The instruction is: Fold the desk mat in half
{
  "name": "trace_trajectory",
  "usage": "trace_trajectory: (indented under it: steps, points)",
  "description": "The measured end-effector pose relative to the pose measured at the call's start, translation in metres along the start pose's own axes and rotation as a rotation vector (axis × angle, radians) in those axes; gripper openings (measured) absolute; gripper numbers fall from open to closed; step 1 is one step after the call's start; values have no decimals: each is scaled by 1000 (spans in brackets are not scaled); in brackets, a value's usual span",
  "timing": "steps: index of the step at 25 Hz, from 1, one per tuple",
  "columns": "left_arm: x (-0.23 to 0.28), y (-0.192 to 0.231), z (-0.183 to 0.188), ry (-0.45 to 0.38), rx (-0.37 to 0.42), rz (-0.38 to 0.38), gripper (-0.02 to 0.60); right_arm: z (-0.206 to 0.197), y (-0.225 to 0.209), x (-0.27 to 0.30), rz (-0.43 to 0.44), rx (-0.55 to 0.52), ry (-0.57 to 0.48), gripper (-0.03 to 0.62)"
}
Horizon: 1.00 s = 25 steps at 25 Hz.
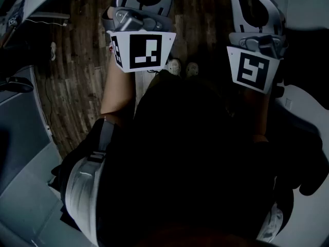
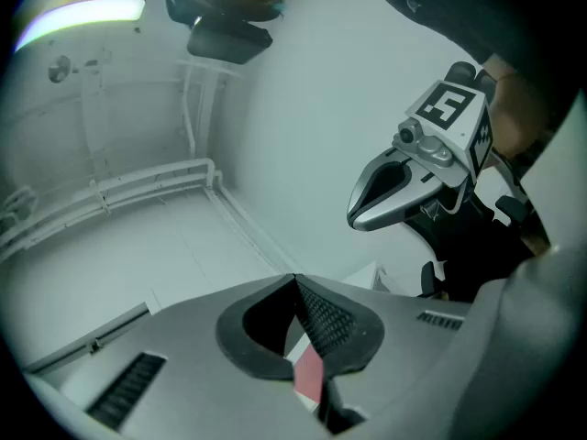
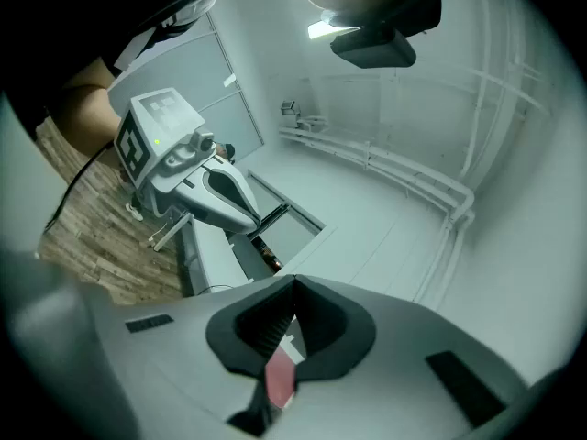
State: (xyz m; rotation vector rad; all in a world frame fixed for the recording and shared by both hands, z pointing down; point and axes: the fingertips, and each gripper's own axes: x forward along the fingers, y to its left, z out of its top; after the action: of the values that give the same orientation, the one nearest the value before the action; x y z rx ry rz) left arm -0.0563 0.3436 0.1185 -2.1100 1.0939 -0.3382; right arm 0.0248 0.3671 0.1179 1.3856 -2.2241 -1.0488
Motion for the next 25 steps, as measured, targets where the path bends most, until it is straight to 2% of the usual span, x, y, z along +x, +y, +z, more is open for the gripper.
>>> trace_trajectory:
  steps: [25]
  points:
    - [-17, 26, -30, -24, -47, 16, 12, 26, 29, 29, 9, -19, 1, 29]
